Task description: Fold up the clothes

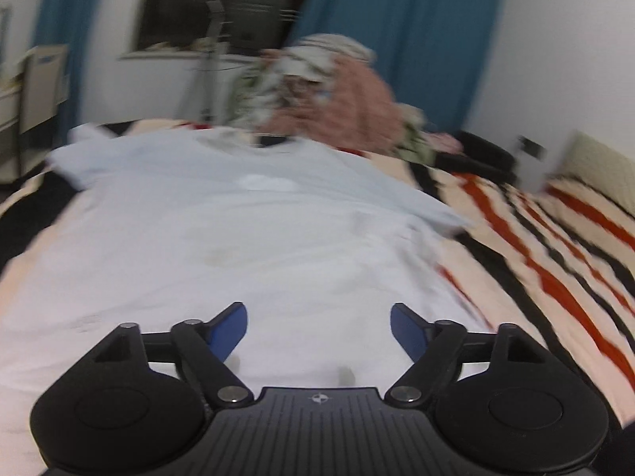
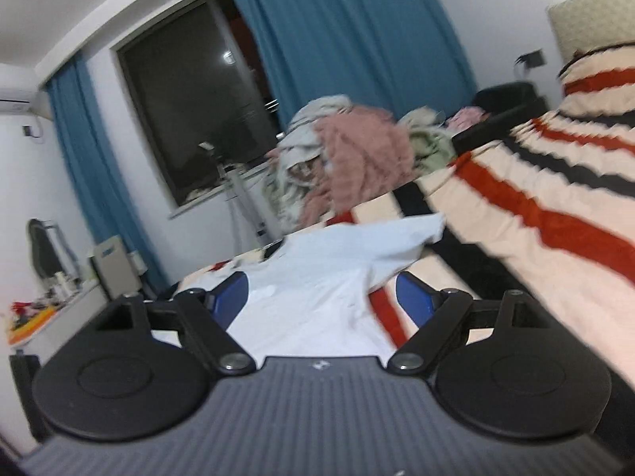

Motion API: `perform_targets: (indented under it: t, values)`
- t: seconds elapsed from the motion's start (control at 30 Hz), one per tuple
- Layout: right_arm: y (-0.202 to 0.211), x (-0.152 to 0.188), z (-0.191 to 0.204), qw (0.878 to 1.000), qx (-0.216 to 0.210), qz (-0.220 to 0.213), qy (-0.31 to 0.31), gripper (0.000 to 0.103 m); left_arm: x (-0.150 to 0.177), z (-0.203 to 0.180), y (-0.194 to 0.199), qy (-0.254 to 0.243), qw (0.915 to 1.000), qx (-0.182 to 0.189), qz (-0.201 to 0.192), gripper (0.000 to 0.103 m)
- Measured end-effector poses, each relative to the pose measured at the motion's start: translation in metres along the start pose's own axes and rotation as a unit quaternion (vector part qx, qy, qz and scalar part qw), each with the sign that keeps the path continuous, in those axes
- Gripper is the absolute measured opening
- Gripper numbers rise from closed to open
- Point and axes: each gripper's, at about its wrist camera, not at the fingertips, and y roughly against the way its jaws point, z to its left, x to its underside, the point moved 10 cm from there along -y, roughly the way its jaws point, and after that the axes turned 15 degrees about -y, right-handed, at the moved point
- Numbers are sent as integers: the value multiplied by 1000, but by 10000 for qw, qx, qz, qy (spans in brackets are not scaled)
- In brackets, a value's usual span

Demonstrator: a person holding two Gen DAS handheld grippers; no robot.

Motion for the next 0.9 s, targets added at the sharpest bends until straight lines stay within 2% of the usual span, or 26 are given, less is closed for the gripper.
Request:
perform_targets:
  t: [0.1, 0.17, 0.33, 0.43, 0.53, 0.57, 0.63, 0.7, 0.77, 0.9]
  values:
    - [0, -4, -11, 9997, 228, -65, 20, 85, 0, -52, -14, -355, 9972, 652, 9, 57]
    - [-2, -2, -14, 9998, 82, 71, -154, 84, 2, -87, -24, -588, 9928, 1039, -2, 55]
    - [-6, 2, -24, 9996, 102, 77, -235, 84, 16, -167, -58, -846, 9785, 1882, 44, 58]
    - [-9, 5, -30, 9994, 146, 65, -300, 85, 36, -206, -81, -1156, 9698, 2136, 207, 65]
    - [-15, 8, -37, 9988, 185, 89, -451, 85, 55, -226, -98, -1692, 9662, 1926, 285, 64]
    - [-17, 9, -39, 9985, 198, 97, -501, 85, 59, -229, -101, -1827, 9657, 1829, 254, 62]
    - [-21, 10, -43, 9979, 224, 114, -601, 85, 62, -230, -103, -2020, 9647, 1677, 199, 44]
    - [-21, 9, -47, 9969, 233, 97, -744, 85, 62, -225, -101, -2106, 9645, 1587, 155, 17]
    - [-21, 8, -49, 9962, 211, 92, -845, 85, 56, -218, -93, -2037, 9644, 1677, 158, 7]
    - [-17, 8, -44, 9973, 187, -20, -703, 85, 42, -204, -63, -1695, 9640, 2047, 98, 6]
